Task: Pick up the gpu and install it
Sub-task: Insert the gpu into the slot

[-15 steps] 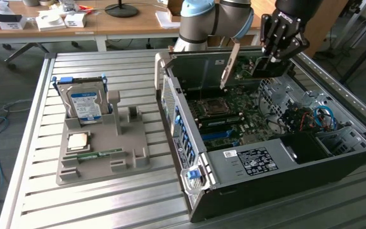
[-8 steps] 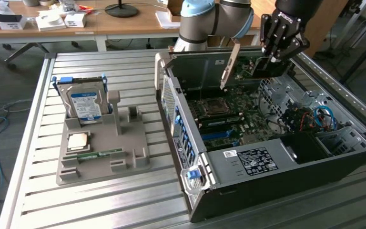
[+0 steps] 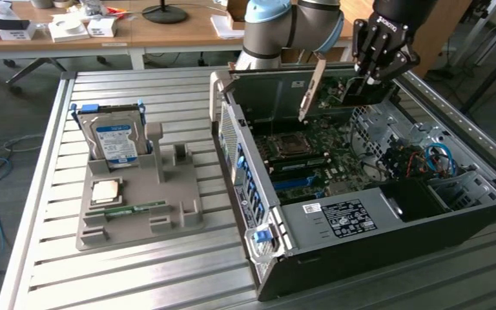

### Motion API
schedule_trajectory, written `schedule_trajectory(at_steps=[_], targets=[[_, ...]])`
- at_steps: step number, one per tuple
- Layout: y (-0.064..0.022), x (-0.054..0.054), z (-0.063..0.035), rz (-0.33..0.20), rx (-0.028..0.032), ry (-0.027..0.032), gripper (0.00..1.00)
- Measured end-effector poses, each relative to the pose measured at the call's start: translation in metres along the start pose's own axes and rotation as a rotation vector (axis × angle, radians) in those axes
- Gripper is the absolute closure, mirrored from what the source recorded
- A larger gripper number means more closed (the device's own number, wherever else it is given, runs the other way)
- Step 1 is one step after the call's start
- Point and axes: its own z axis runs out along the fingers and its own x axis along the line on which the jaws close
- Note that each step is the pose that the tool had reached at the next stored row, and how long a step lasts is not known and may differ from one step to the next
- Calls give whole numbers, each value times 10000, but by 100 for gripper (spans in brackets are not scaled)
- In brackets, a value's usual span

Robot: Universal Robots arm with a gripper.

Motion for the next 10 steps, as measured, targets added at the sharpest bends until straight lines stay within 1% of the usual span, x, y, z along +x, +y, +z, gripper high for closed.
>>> schedule_trajectory(at_steps=[6, 10], targets=[[1, 0, 6, -578, -8, 24, 74], [1, 0, 11, -1153, -15, 46, 74]])
